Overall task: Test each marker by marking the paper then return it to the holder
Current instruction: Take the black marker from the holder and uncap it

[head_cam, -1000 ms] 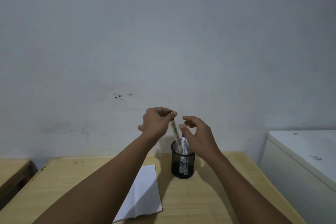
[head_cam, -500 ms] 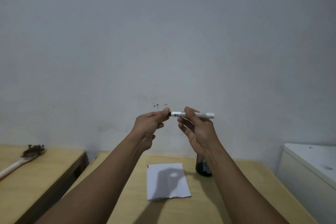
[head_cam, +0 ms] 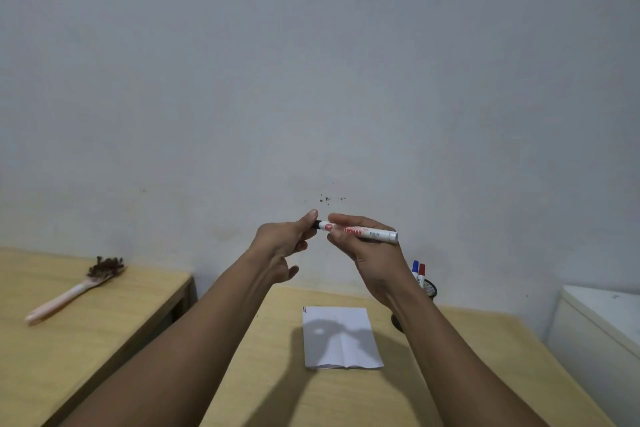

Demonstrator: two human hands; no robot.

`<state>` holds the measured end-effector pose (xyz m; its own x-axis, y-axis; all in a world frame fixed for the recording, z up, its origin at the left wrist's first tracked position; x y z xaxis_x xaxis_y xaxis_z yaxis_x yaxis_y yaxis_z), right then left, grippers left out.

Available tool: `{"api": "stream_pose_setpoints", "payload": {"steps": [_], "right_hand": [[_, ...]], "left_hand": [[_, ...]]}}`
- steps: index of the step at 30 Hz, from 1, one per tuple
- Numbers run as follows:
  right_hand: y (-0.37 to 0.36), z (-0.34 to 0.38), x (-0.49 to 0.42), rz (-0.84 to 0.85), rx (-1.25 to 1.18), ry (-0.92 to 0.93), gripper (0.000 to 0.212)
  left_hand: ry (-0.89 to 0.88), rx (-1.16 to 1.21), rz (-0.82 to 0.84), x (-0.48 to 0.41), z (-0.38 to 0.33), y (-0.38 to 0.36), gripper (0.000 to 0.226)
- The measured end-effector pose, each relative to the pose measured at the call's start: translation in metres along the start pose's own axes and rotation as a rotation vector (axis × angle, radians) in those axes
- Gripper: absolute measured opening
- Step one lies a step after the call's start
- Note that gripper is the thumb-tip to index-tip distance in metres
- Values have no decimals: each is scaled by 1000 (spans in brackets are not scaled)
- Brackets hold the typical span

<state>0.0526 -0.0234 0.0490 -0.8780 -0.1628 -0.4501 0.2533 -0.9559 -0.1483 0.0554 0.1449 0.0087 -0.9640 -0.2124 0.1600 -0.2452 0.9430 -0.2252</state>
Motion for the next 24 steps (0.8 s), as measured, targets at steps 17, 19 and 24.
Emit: {"api": "stream_pose_setpoints", "payload": {"steps": [17, 19, 24], "right_hand": [[19, -106, -10, 75, 186, -67, 20], [26, -116, -12, 77, 185, -97, 19], [47, -149, -16, -46, 67, -176, 18]], "left_hand": [[262, -39, -88, -74, 92, 26, 33], [175, -68, -147, -88, 94, 40, 31], [-332, -646, -249, -114, 88, 57, 11]]}}
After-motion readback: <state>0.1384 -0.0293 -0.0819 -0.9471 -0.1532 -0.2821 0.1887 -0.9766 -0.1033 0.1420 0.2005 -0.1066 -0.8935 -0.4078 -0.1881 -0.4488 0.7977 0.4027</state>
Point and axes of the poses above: each hand's wrist, its own x-axis away from the middle knuckle, its own y-axis out of the back of the hand, z = x × y, the point moved 9 cm from there along -x, towards the middle knuckle, and after that the axes turned 2 degrees about x, right-handed, at the moved point
